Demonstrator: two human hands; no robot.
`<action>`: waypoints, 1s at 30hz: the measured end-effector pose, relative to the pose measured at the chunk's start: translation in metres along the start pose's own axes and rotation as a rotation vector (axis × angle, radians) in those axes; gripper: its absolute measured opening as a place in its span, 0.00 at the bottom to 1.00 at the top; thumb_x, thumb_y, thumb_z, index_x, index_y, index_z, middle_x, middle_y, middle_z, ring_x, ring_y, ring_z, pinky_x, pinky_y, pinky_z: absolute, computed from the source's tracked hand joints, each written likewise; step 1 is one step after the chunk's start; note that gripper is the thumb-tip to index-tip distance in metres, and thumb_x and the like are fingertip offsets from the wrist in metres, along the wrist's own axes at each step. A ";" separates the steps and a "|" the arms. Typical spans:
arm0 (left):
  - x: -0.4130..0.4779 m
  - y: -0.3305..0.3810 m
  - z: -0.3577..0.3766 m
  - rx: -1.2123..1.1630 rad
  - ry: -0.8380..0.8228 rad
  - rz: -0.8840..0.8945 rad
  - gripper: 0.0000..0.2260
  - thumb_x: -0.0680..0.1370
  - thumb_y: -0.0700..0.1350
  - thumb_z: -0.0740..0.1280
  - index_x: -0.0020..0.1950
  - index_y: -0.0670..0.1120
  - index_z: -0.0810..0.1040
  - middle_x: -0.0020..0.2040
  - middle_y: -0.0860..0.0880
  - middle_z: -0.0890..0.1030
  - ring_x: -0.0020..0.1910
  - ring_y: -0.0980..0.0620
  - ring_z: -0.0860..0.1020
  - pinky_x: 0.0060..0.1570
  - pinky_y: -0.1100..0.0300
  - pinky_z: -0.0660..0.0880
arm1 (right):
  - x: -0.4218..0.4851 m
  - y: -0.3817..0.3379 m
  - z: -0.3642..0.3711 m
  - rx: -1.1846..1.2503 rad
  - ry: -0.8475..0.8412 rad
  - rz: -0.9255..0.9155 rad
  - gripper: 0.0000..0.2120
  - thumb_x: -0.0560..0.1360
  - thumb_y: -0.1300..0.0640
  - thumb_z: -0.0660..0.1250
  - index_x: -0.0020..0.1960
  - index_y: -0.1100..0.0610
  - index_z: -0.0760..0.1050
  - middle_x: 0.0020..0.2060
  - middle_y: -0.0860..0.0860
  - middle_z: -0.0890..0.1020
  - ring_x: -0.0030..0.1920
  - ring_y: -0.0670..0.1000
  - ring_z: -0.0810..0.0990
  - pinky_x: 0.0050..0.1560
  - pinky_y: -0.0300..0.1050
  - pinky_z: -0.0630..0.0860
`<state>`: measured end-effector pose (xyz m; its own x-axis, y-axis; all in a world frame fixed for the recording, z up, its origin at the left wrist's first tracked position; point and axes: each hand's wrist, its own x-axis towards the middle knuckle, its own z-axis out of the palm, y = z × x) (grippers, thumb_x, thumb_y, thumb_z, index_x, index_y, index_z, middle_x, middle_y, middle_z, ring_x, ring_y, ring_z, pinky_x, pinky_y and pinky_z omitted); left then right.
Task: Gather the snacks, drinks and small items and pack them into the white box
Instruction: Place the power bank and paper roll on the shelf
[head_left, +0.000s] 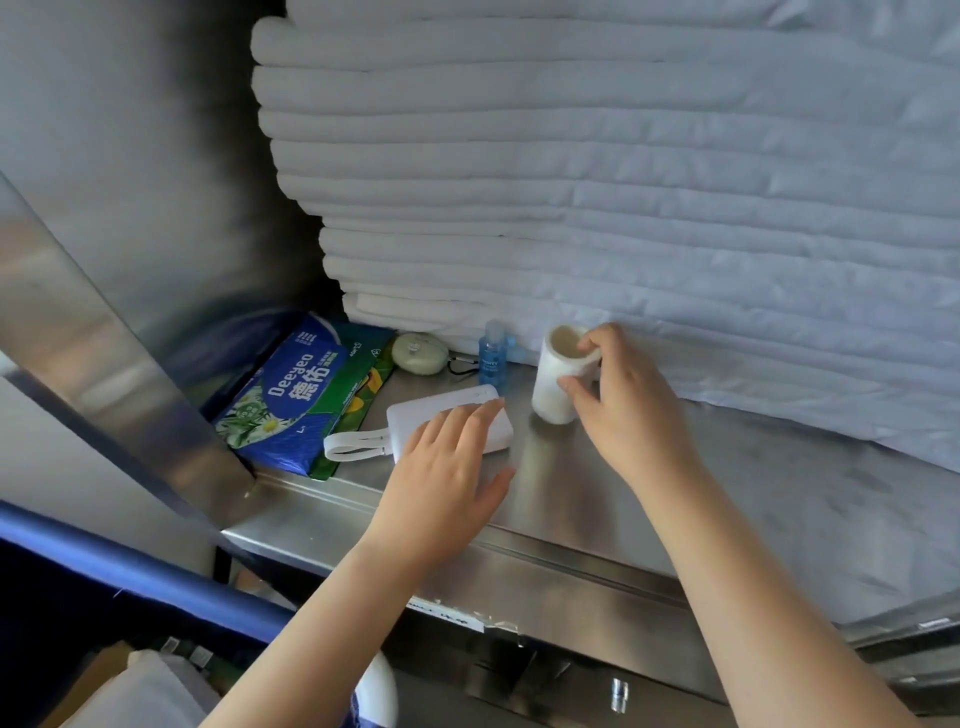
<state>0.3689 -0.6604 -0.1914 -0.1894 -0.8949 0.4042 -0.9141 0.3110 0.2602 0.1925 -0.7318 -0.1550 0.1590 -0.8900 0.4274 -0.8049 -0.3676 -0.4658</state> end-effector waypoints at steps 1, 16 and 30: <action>-0.001 -0.004 0.000 0.016 -0.001 -0.007 0.25 0.73 0.48 0.71 0.67 0.41 0.72 0.58 0.45 0.78 0.57 0.45 0.77 0.56 0.53 0.72 | 0.007 0.001 0.006 0.009 -0.019 0.003 0.14 0.73 0.57 0.68 0.56 0.59 0.69 0.49 0.55 0.77 0.50 0.59 0.75 0.40 0.46 0.65; -0.010 -0.021 0.002 0.041 -0.022 -0.053 0.22 0.72 0.47 0.72 0.64 0.43 0.74 0.59 0.47 0.78 0.58 0.46 0.76 0.58 0.53 0.72 | 0.032 -0.005 0.045 0.098 -0.050 0.074 0.24 0.72 0.58 0.71 0.63 0.62 0.66 0.60 0.57 0.74 0.55 0.59 0.75 0.43 0.37 0.62; -0.011 -0.052 -0.002 0.085 -0.134 -0.199 0.27 0.75 0.50 0.69 0.71 0.46 0.67 0.72 0.48 0.67 0.71 0.48 0.62 0.66 0.53 0.64 | -0.034 -0.020 0.071 -0.041 -0.371 -0.359 0.28 0.76 0.56 0.65 0.73 0.59 0.61 0.74 0.54 0.61 0.75 0.52 0.57 0.71 0.45 0.61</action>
<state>0.4192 -0.6664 -0.2079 -0.0434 -0.9721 0.2307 -0.9639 0.1014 0.2462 0.2434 -0.7130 -0.2154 0.6155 -0.7481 0.2479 -0.6827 -0.6633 -0.3065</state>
